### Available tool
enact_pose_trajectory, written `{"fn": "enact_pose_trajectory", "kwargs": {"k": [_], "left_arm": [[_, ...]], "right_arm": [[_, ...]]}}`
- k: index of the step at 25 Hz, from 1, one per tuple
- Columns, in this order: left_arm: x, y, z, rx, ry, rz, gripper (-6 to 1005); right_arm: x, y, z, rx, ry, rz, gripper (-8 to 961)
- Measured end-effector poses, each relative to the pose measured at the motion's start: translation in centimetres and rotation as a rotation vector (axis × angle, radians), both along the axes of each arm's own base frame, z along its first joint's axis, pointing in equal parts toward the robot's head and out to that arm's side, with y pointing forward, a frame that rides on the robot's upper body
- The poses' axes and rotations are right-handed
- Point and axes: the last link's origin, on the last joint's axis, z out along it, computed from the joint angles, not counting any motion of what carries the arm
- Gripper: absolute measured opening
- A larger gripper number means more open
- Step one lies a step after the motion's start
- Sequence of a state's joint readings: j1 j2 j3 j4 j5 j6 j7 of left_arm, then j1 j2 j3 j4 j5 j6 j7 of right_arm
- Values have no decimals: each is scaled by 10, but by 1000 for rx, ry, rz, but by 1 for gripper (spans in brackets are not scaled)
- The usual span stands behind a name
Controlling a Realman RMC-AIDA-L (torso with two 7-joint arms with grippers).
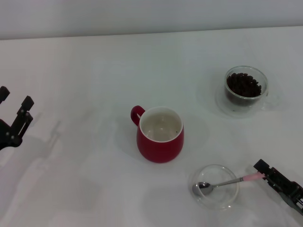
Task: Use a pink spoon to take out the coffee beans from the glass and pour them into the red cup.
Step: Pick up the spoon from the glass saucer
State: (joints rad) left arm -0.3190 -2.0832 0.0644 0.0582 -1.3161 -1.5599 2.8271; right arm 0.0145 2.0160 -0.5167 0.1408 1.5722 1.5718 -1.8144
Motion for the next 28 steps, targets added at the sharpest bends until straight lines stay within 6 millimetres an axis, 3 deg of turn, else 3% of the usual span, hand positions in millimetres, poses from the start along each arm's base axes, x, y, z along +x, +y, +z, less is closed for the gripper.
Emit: {"fn": "enact_pose_trajectory", "kwargs": {"k": [13,28], "left_arm": [[1,-1,-1,-2,-6,1,546],[1,-2,-2,-5,-9,2,546]], "right_arm": [[0,2,-1,-13,-8,9,498],[1,1,1,-18,-6,10,238]]}}
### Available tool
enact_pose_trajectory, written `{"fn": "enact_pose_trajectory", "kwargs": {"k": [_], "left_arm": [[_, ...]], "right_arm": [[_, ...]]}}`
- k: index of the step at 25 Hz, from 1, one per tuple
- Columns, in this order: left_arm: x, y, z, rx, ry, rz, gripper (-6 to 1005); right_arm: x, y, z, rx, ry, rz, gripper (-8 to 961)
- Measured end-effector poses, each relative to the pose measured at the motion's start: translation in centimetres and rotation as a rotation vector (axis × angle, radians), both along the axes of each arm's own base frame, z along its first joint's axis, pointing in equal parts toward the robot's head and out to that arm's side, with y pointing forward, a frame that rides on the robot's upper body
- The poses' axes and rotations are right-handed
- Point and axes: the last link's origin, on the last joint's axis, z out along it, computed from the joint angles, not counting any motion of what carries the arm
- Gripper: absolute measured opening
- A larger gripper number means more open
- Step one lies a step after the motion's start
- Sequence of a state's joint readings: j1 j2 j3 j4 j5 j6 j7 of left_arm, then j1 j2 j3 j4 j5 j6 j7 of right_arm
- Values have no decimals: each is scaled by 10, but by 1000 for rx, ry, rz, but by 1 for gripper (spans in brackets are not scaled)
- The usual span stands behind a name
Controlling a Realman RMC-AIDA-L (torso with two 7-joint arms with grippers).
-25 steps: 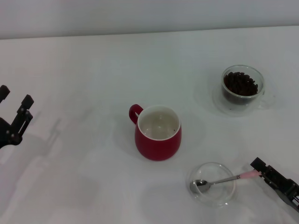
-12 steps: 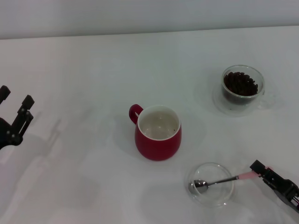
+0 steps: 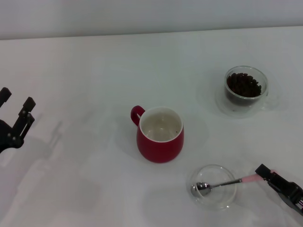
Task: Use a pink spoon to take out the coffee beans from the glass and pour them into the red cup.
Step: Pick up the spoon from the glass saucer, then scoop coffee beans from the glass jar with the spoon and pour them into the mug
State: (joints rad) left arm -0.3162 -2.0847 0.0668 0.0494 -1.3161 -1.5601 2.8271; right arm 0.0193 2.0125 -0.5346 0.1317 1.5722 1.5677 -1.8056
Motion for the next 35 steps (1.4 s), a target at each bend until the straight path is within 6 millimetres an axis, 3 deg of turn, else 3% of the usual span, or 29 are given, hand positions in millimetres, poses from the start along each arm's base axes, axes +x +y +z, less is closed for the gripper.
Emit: {"fn": "enact_pose_trajectory", "kwargs": {"k": [4,17,29,35], "left_arm": [[0,0,0,-1,0,-1,546],[0,-2,0,0,-3,-3,547],[-2,-4,-1,0,-6,8,546],[-2,-5,-1,2,-8,13,547]], "right_arm": [[0,1,1,1,0,5,144],[-3,17,11,1,-18,86,147],[-2,44,36,-38,-25,180,149],[0,65,58,-20,-56,220,151]]}}
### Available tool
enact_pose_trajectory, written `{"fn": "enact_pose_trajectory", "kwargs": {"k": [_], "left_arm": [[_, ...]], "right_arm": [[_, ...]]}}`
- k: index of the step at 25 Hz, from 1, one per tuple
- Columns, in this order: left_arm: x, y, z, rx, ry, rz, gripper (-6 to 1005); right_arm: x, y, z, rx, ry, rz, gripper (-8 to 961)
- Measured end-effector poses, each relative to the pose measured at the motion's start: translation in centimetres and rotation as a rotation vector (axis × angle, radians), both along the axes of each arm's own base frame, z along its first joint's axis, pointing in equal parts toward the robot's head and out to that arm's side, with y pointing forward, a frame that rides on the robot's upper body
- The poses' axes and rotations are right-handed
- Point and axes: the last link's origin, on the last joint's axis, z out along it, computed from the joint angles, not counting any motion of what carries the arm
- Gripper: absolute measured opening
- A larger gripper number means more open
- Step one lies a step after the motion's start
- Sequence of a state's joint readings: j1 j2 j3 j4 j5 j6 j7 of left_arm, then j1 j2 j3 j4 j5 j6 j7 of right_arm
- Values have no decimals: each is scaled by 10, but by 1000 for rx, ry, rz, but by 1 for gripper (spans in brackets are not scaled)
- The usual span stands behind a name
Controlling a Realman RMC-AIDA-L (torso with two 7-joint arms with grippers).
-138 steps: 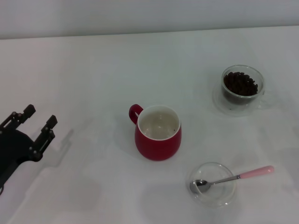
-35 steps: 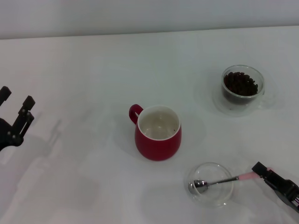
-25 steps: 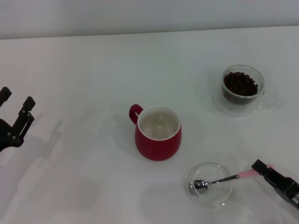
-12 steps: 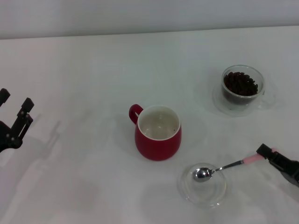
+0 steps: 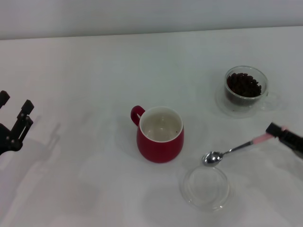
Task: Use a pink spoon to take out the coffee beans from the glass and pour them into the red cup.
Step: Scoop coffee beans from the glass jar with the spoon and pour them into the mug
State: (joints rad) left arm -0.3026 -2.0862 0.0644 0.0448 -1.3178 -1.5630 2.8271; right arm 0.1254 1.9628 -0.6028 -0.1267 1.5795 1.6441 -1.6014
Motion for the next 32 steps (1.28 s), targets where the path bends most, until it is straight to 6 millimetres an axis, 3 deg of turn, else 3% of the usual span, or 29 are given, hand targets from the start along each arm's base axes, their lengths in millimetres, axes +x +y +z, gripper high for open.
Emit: {"fn": "enact_pose_trajectory", "kwargs": {"k": [11,26,32], "left_arm": [[-1,2,2,19,-14,18,547],[0,11,3,29,-9,24,547],[-1,12,6,43,-10,31,546]], "right_arm": [[-3,63,54,67,-134,100,153],[-13,121,107,185,-307,150,156],[-14,137,112,198,-420,149,158]]}}
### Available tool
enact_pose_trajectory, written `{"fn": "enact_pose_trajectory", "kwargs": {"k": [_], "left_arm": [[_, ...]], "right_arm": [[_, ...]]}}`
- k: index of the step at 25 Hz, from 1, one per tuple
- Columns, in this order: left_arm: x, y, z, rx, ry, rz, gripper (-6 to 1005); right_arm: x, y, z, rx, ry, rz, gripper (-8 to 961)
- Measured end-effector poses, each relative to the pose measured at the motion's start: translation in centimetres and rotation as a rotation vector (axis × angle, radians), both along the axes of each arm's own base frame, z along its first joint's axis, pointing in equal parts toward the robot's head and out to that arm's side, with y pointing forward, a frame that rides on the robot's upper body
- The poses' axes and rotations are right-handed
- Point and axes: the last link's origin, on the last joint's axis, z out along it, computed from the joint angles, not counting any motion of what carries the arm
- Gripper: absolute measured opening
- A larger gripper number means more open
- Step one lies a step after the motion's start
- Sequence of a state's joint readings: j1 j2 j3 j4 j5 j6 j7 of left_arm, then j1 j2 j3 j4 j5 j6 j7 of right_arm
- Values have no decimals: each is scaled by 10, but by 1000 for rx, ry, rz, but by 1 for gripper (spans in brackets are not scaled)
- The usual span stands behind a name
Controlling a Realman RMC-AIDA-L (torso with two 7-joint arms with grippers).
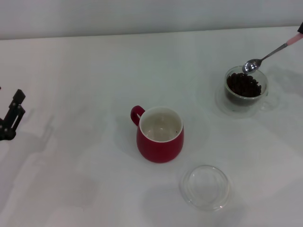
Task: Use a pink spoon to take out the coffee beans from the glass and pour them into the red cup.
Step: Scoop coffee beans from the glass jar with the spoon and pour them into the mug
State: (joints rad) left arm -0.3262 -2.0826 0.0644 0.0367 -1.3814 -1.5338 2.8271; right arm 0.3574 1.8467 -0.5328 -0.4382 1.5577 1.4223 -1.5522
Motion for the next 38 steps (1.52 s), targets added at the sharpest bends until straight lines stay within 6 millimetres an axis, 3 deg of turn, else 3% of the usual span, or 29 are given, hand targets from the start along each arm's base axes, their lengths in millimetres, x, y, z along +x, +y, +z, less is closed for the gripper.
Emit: {"fn": "enact_pose_trajectory", "kwargs": {"k": [26,38], "left_arm": [[0,14,9,35,19,5,546],[0,15,8,32,19,9,547]], "right_arm": [[-14,8,-4,-39,-201,109,163],[-8,9,-4,-45,-241,80,166]]}}
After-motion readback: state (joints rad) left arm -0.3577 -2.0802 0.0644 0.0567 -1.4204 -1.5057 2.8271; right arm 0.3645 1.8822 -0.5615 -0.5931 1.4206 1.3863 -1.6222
